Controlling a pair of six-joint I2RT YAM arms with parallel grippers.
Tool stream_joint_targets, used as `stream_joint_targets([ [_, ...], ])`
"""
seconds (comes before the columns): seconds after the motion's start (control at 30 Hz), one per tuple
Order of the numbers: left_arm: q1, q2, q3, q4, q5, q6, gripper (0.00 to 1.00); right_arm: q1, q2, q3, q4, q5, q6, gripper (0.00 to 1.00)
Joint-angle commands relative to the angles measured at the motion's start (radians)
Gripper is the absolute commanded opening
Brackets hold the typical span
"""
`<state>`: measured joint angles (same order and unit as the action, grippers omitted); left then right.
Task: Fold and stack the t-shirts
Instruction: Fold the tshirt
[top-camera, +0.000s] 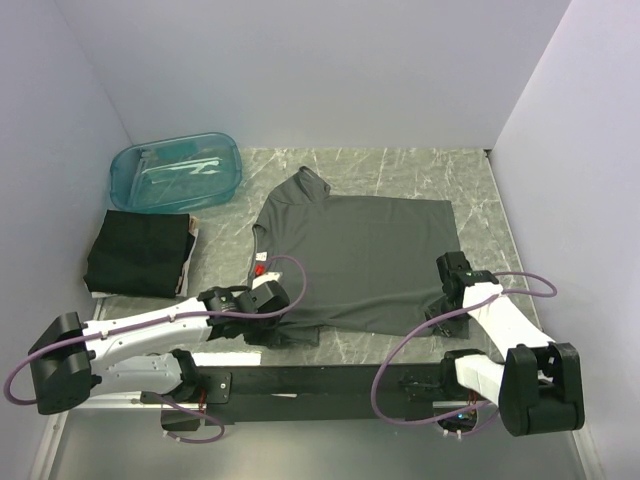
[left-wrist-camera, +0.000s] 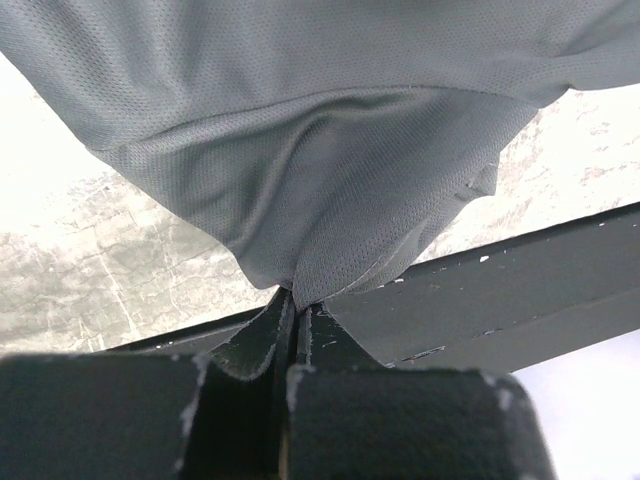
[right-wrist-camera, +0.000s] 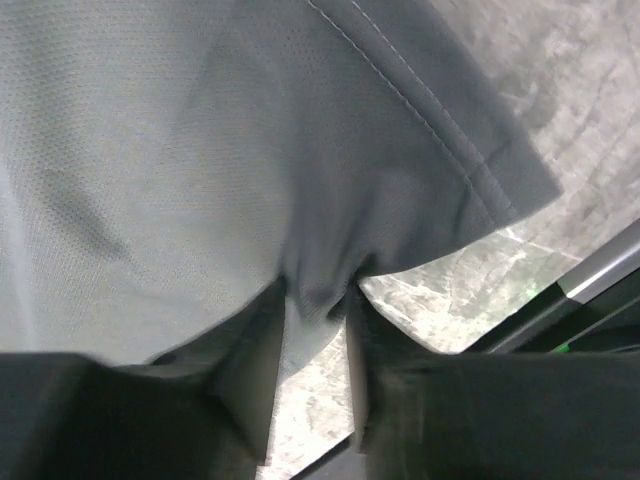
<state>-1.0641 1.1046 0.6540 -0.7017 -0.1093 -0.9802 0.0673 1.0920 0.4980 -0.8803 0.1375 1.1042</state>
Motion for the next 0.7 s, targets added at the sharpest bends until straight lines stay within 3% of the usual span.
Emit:
stream_joint_targets([
  [0.0,0.013,0.003,0.041,-0.01,0.007,0.032,0.01,-0.004,0.02,-0.024,0.035,0.05,-0.003,0.31],
  [0.3,0.026,0.012,0.15,-0.039,-0.009,0.097,0.01,-0.004,-0.046,0.048,-0.028,0.1,-0.049,0.05],
  [0.67,0.107,0.087,0.308,-0.078,-0.043,0.204,0.01,-0.004,-0.067,0.169,-0.037,0.102,-0.147,0.03],
])
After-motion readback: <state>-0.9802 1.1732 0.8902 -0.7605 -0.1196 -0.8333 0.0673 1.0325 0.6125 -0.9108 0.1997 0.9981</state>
